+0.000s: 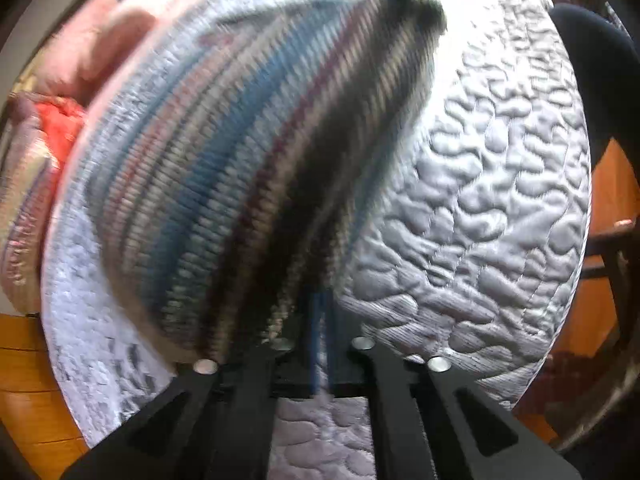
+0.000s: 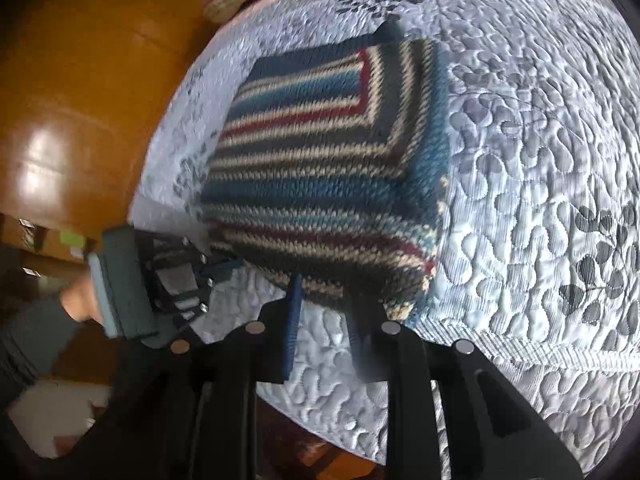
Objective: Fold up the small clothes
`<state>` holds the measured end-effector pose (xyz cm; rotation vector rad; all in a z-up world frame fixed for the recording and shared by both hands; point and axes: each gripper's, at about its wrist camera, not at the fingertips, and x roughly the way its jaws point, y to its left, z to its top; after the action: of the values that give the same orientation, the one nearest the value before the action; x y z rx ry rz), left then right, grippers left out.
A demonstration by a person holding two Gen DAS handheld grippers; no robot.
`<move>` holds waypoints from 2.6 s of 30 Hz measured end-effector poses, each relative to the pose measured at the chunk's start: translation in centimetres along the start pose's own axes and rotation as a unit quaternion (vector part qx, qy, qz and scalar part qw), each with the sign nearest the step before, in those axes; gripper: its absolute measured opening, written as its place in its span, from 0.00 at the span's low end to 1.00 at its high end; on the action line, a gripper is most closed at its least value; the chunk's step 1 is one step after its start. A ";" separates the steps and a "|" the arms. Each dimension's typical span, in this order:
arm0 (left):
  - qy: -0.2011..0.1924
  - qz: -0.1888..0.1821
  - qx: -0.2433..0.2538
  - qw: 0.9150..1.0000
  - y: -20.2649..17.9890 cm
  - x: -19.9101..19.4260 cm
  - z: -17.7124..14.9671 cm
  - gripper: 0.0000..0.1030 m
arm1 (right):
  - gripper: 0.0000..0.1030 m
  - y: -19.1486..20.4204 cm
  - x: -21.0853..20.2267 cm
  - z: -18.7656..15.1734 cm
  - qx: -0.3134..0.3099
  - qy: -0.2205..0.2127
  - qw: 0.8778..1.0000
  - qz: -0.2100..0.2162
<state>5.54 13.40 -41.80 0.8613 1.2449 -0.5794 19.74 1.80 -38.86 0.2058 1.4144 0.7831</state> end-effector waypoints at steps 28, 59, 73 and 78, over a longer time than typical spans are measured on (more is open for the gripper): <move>-0.101 0.102 -0.482 0.864 -0.5 -23.8 -8.5 0.83 | 0.95 12.6 -15.0 -12.8 -0.039 -0.183 0.956 -0.224; -0.128 0.093 -0.492 0.856 -2.8 -40.7 -8.6 0.83 | 0.97 27.5 -27.6 -17.7 -0.047 -0.250 0.921 -0.295; -0.124 0.085 -0.495 0.856 -2.1 -39.9 -8.2 0.83 | 0.97 27.5 -26.4 -16.3 -0.047 -0.233 0.925 -0.296; -0.122 0.084 -0.497 0.855 -2.0 -39.9 -8.3 0.83 | 0.97 27.6 -26.3 -16.3 -0.048 -0.234 0.925 -0.294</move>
<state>-10.62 16.22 -4.43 0.0033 1.0200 0.1392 -4.34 1.35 -5.11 -0.1078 0.9012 0.2720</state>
